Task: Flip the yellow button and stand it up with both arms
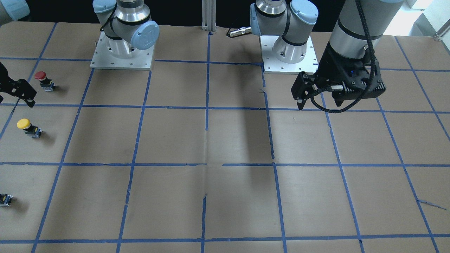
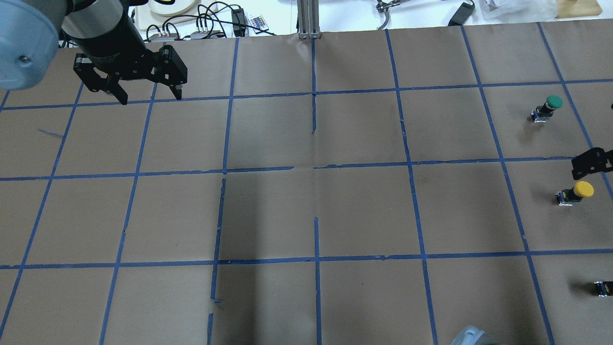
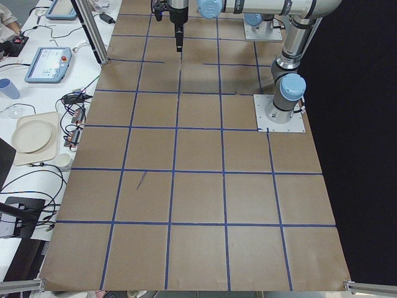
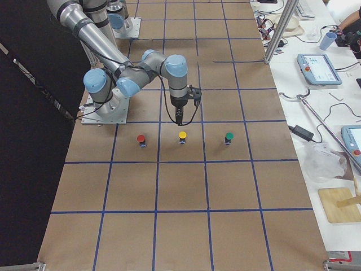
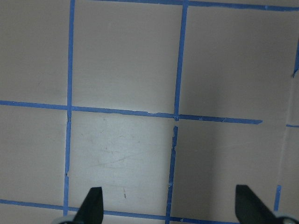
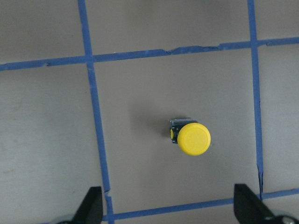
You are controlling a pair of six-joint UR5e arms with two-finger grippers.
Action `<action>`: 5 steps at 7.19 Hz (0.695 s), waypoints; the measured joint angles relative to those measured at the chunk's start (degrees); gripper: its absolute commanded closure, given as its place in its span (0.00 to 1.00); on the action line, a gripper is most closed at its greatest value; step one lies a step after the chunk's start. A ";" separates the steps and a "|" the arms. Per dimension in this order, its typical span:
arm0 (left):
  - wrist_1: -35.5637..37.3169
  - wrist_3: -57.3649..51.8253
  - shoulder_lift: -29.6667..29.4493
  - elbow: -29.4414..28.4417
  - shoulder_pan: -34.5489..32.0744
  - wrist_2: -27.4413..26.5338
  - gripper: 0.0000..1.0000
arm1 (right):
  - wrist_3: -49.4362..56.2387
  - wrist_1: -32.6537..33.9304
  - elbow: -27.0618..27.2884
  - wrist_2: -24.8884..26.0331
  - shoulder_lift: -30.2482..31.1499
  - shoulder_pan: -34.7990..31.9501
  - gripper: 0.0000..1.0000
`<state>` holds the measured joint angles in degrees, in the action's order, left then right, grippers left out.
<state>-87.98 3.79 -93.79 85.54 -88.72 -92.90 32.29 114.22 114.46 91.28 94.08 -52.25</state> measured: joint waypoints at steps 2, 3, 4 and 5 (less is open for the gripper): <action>0.39 -0.78 0.00 -0.01 0.10 -0.08 0.00 | -9.03 -13.15 -9.27 -0.12 0.54 -8.25 0.00; 0.86 -1.27 0.01 0.06 0.12 -0.14 0.00 | -13.99 -16.99 -12.33 0.09 0.74 -14.25 0.00; 1.44 -1.48 0.02 0.16 0.13 -0.15 0.00 | -18.17 -20.03 -14.91 0.02 1.14 -20.71 0.00; 2.22 -1.55 0.01 0.32 0.13 -0.11 0.00 | -21.92 -22.92 -17.31 -0.25 1.63 -27.06 0.00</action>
<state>-85.76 2.23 -93.77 85.87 -88.60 -93.01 10.37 91.31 97.15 91.03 95.71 -79.31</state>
